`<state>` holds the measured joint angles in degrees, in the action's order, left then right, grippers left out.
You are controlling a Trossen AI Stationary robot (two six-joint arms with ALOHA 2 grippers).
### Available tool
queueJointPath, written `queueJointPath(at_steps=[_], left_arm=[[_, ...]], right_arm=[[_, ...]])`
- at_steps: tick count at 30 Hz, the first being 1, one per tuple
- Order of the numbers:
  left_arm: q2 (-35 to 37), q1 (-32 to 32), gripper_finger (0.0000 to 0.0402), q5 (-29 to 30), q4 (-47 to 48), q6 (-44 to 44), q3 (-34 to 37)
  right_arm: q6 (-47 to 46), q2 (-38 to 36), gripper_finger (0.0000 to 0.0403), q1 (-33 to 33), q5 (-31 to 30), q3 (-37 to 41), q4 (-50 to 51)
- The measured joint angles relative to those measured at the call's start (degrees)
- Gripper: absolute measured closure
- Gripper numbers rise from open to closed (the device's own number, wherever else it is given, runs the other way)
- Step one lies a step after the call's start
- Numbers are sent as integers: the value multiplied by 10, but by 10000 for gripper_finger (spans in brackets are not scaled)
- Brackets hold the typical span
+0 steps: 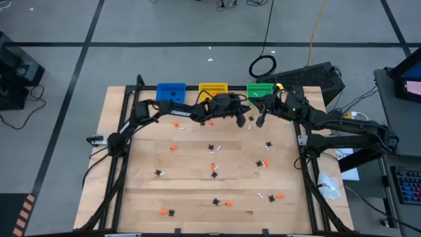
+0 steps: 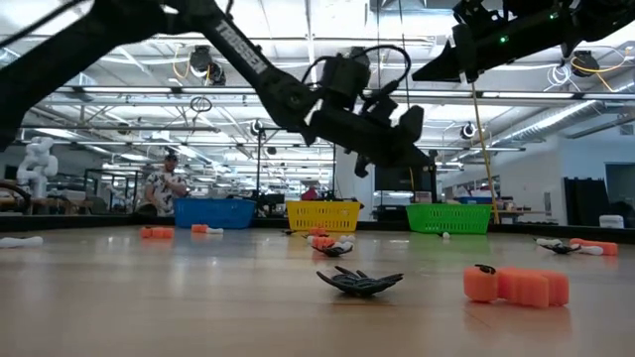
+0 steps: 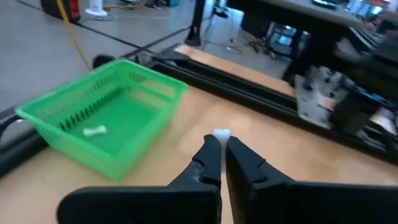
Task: Sort Halloween decoration
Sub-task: Put the white bone toy into the green bin
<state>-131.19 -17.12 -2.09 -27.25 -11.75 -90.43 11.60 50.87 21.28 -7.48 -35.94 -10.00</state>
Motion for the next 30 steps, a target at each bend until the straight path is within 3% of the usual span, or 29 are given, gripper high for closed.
queueJointPath(at_steps=[14, 30], left_arm=[[-146, -54, 399, -18, 130, -30, -226], [-153, -72, 398, -19, 144, -50, -242]], right_arm=[[1, 0, 403, 0, 0, 0, -5], [1, 0, 403, 0, 0, 0, -8]])
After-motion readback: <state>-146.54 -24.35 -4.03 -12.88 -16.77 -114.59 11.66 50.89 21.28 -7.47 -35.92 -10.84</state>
